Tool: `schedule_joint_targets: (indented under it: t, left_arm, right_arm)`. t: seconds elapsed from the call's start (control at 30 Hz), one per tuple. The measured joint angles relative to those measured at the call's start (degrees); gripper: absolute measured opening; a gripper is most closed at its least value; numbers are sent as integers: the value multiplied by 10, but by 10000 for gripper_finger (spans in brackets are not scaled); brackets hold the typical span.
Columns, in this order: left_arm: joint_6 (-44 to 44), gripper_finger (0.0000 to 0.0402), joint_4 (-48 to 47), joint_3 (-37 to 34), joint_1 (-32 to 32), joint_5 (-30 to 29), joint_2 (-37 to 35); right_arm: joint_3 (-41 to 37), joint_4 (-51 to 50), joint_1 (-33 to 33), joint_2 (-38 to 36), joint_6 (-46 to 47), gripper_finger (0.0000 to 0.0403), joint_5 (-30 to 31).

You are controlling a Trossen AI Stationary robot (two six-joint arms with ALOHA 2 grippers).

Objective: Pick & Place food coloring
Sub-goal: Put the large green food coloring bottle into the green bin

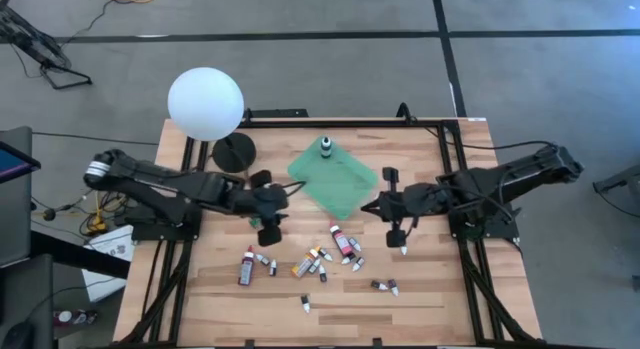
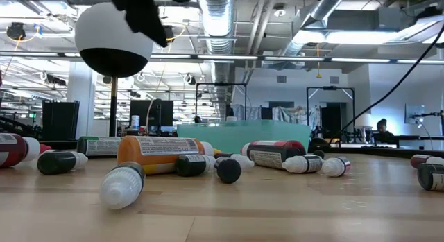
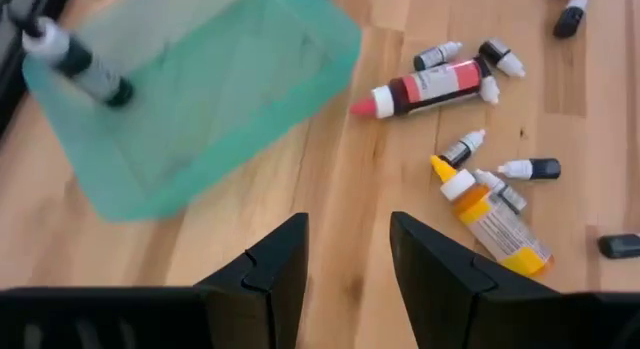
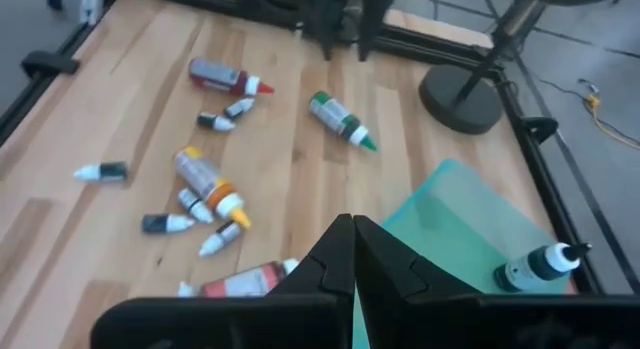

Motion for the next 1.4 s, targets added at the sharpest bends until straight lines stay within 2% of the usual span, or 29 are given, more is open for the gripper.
schedule_joint_targets:
  t: [0.1, 0.2, 0.3, 0.43, 0.73, 0.9, 1.17, 1.4]
  left_arm:
    - [46, 138, 1, 49, 7, -12, 40]
    - [49, 138, 6, 83, 10, -13, 71]
    - [66, 138, 2, 107, 10, 5, 94]
    - [83, 138, -48, 129, 15, 47, 117]
    - [-36, 138, -177, 134, 70, 45, 144]
    - [-82, 138, -206, 134, 102, 43, 155]
    - [-103, 138, -209, 134, 121, 42, 158]
    - [-69, 138, -211, 133, 120, 47, 158]
  right_arm:
    - [0, -25, 11, -1, 9, 0, 1]
    - [0, -42, 20, -1, 15, 0, 1]
    - [0, -58, 25, -1, 24, 0, 2]
    - [0, -77, 33, -1, 24, 0, 2]
    - [0, -77, 26, -1, 21, 0, 2]
    - [0, -76, 17, -1, 24, 0, 0]
    - [0, -80, 16, -1, 28, 0, -2]
    - [0, -84, 16, -1, 28, 0, -2]
